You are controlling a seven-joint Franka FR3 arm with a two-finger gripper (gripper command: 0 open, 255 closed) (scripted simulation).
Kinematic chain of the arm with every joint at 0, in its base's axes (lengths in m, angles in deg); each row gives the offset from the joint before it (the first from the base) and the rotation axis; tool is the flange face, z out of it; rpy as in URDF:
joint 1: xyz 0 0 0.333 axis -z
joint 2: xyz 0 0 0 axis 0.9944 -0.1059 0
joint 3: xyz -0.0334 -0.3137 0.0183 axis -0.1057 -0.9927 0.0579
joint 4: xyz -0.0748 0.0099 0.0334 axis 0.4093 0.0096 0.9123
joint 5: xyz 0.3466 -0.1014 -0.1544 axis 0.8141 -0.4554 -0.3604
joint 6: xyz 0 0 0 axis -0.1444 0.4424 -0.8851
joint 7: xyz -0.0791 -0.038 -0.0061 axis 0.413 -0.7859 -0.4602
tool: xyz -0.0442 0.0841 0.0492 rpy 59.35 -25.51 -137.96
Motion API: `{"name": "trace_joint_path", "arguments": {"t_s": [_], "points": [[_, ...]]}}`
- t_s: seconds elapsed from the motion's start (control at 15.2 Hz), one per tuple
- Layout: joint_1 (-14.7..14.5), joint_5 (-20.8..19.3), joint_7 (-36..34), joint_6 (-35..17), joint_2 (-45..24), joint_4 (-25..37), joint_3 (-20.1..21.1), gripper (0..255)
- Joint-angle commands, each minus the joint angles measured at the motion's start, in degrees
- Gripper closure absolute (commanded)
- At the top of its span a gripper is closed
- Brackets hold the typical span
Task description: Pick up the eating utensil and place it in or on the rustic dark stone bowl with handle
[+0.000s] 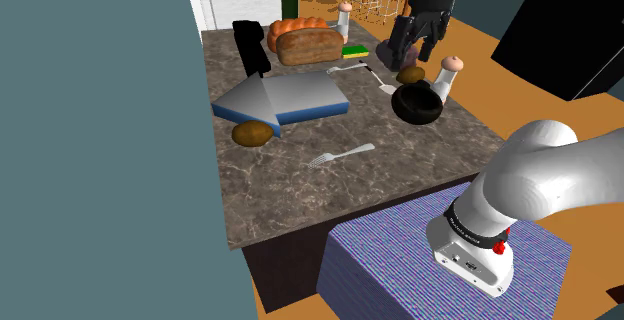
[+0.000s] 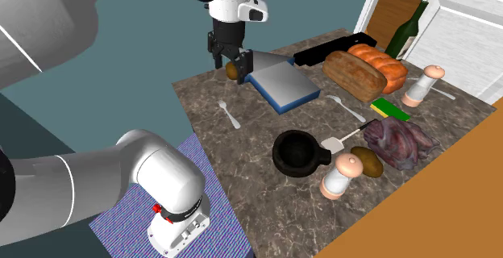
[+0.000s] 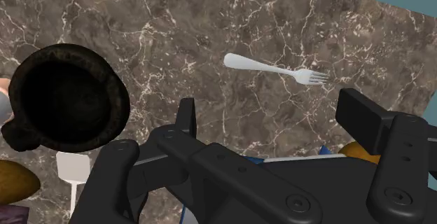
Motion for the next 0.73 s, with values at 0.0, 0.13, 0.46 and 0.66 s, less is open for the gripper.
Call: {"name": "trace_joint_path", "arguments": {"t_s": [0.0, 0.13, 0.46, 0.66], "points": [[0.00, 0.00, 0.00, 0.00, 0.00, 0.00, 0.00, 0], [-2.16, -0.55, 6.09, -3.35, -2.38, -1.91, -1.38, 0], [-7.44, -1.50, 21.11, -11.60, -9.42, -5.51, -4.26, 0], [-10.55, -1.75, 29.98, -16.45, -14.17, -7.02, -5.52, 0]]}}
